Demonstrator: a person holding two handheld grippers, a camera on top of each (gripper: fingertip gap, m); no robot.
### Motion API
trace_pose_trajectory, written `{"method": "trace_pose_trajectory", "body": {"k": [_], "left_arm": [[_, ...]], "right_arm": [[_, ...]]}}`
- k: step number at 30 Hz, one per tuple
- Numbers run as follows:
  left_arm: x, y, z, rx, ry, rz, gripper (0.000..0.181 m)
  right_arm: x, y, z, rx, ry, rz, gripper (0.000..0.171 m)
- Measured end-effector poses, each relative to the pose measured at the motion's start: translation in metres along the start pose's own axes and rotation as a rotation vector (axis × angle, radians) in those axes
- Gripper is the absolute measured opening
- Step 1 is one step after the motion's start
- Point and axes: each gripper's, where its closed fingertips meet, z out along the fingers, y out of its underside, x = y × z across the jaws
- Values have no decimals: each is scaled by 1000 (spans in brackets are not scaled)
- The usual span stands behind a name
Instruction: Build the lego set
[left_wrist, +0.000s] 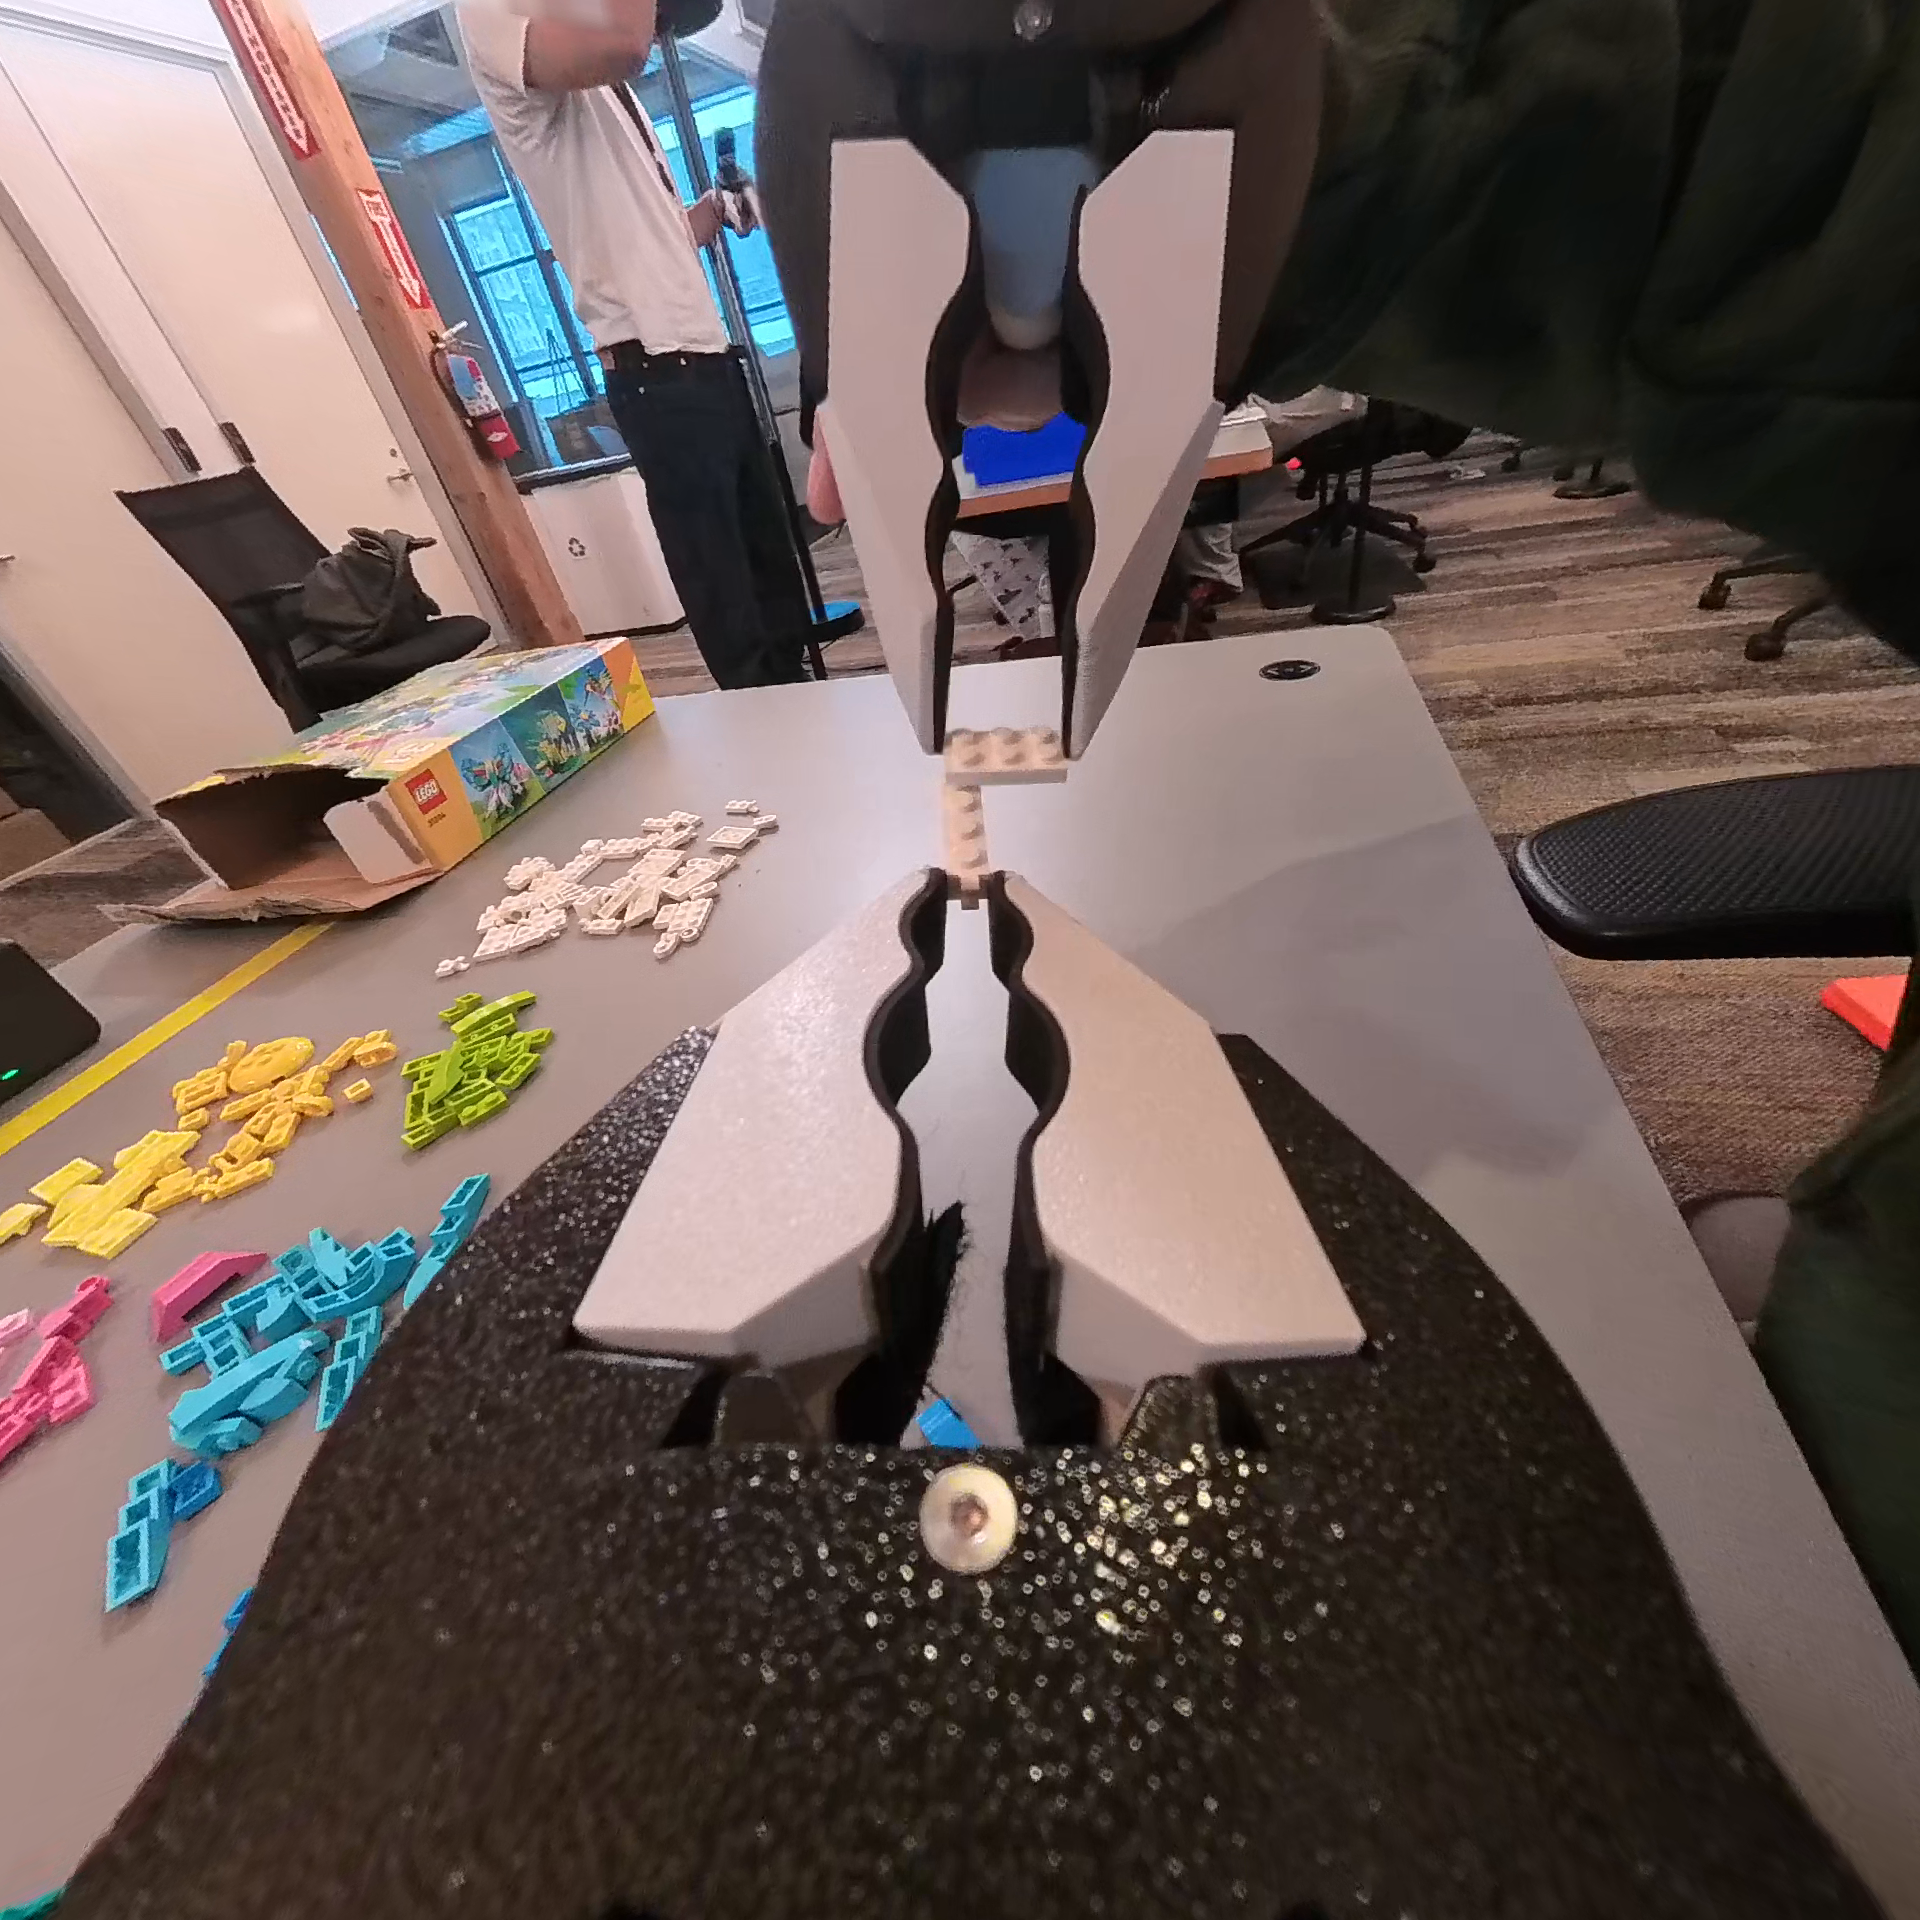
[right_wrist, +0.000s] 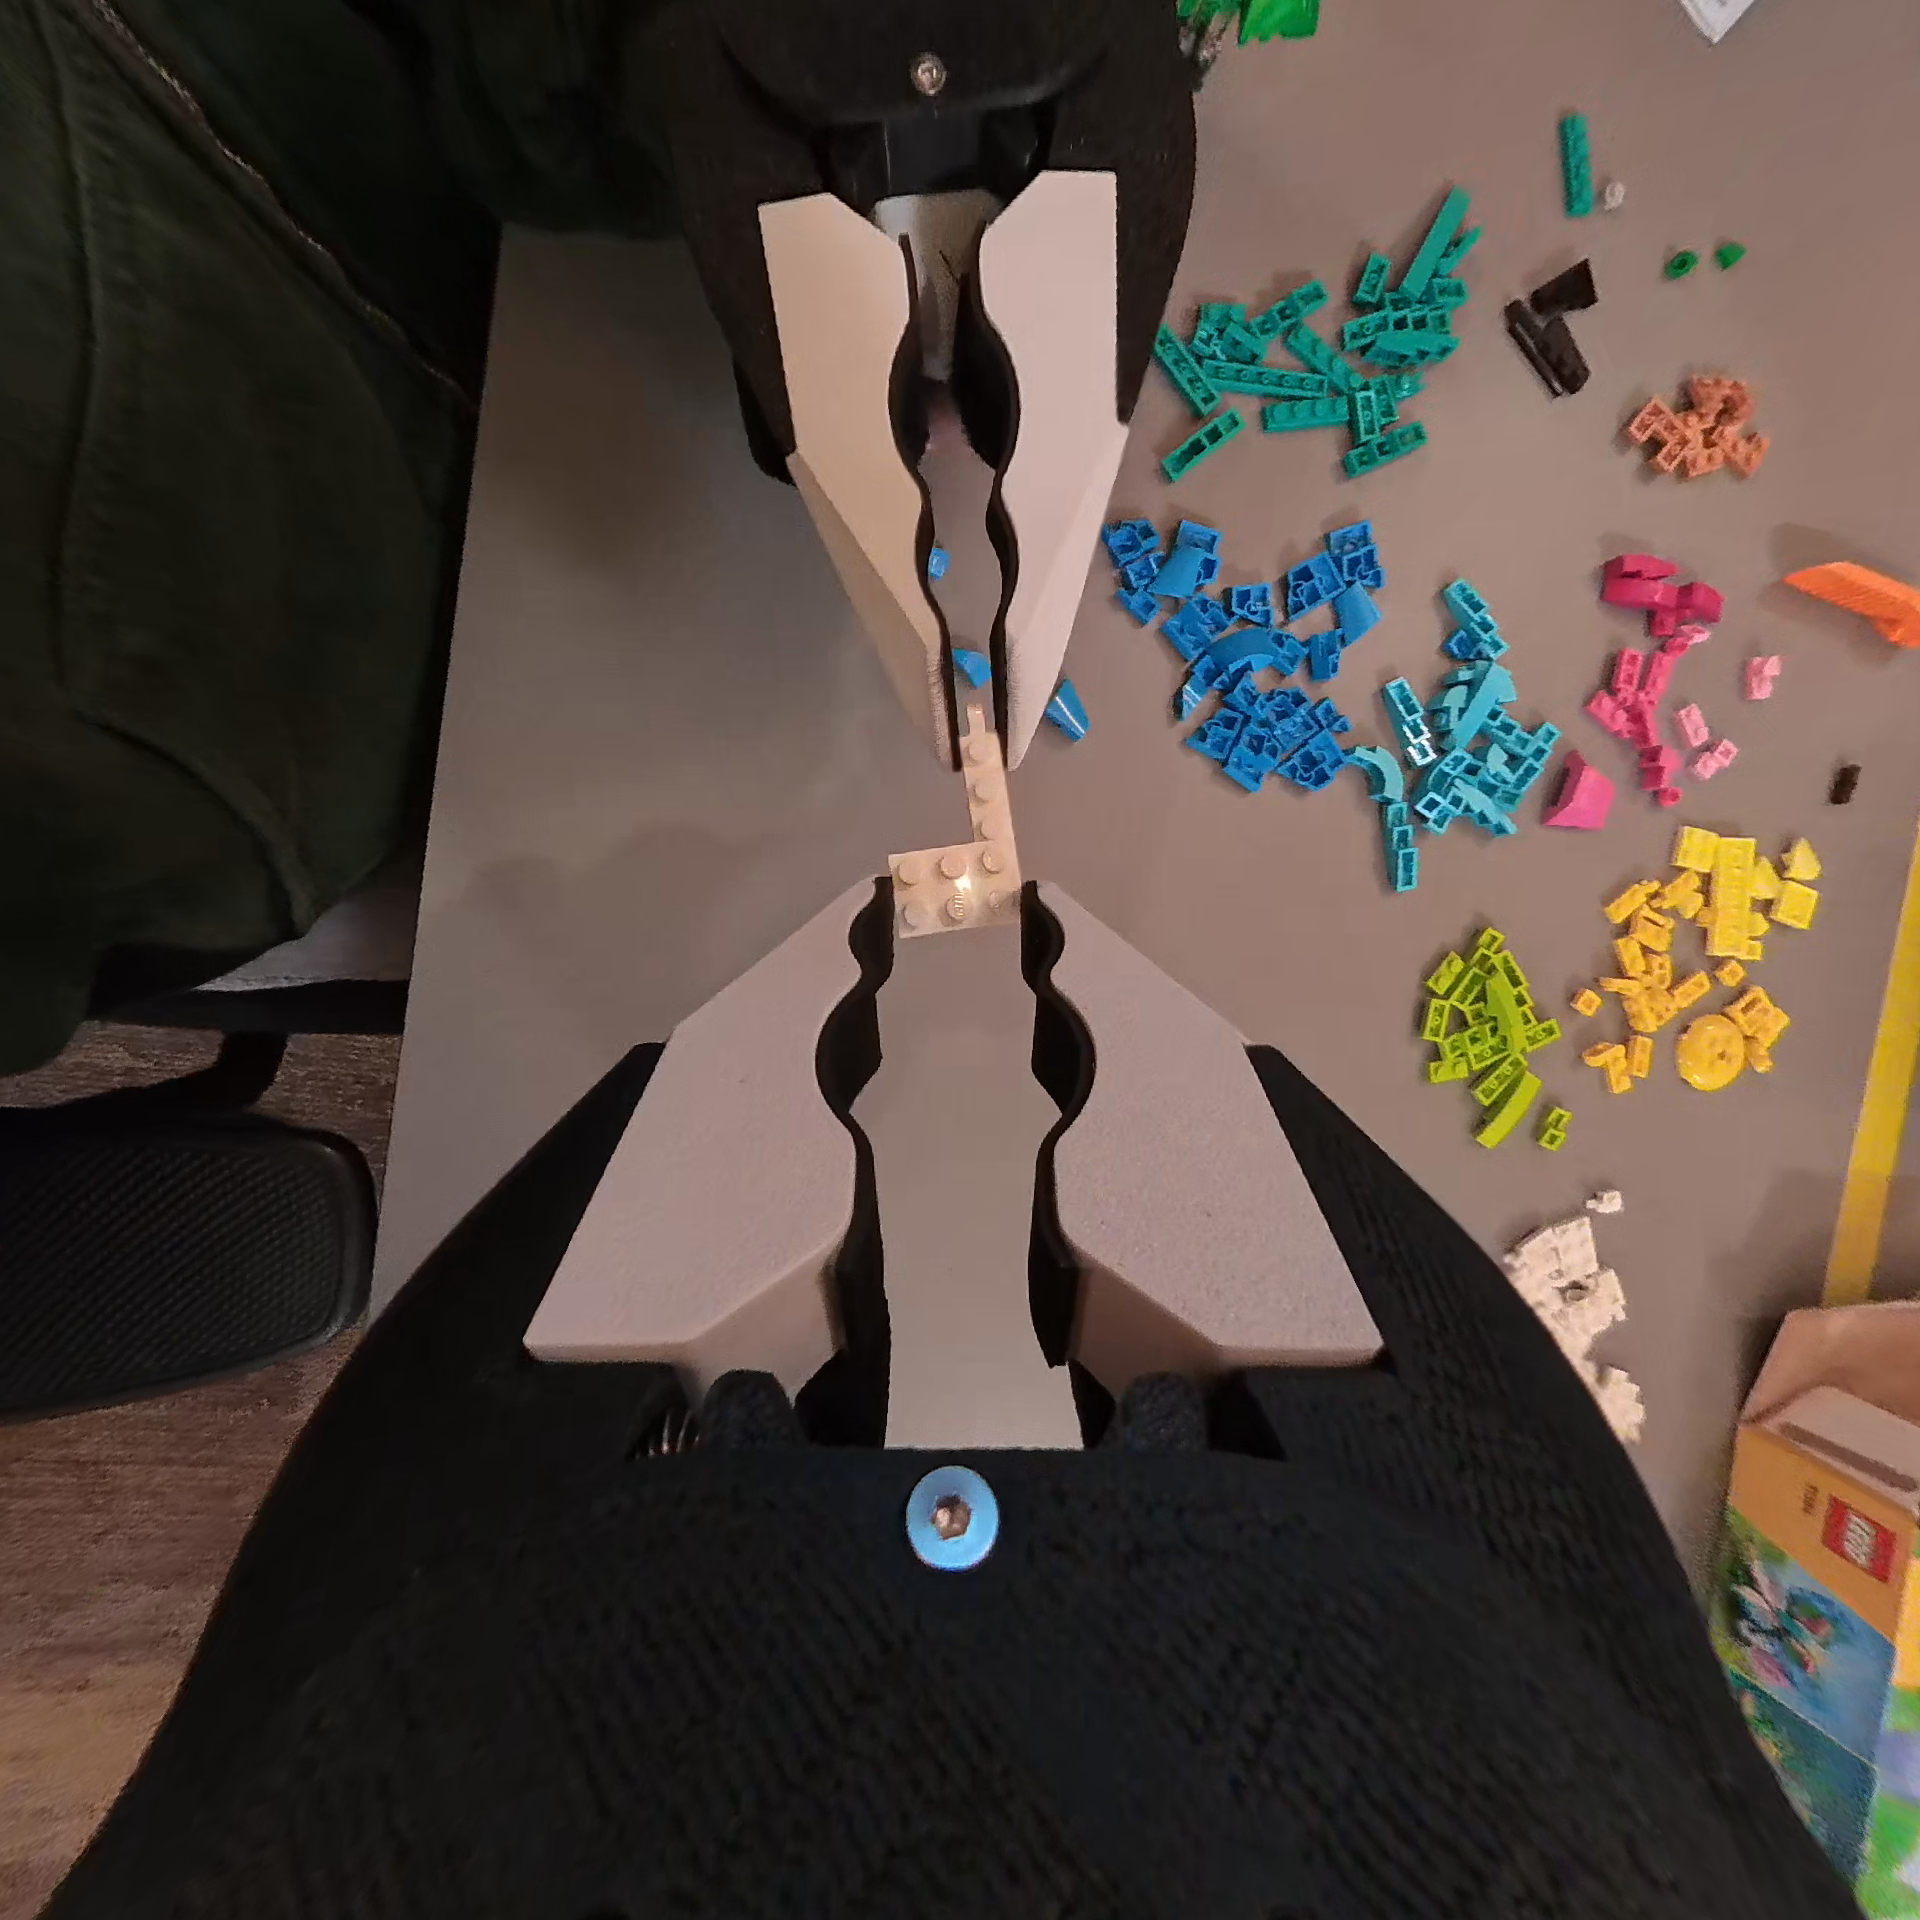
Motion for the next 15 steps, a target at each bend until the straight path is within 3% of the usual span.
{"method": "trace_pose_trajectory", "body": {"k": [15], "left_arm": [[6, -2, 1, 3, 24, 21, 5]], "right_arm": [[-1, -6, 4, -19, -31, -15, 23]]}}
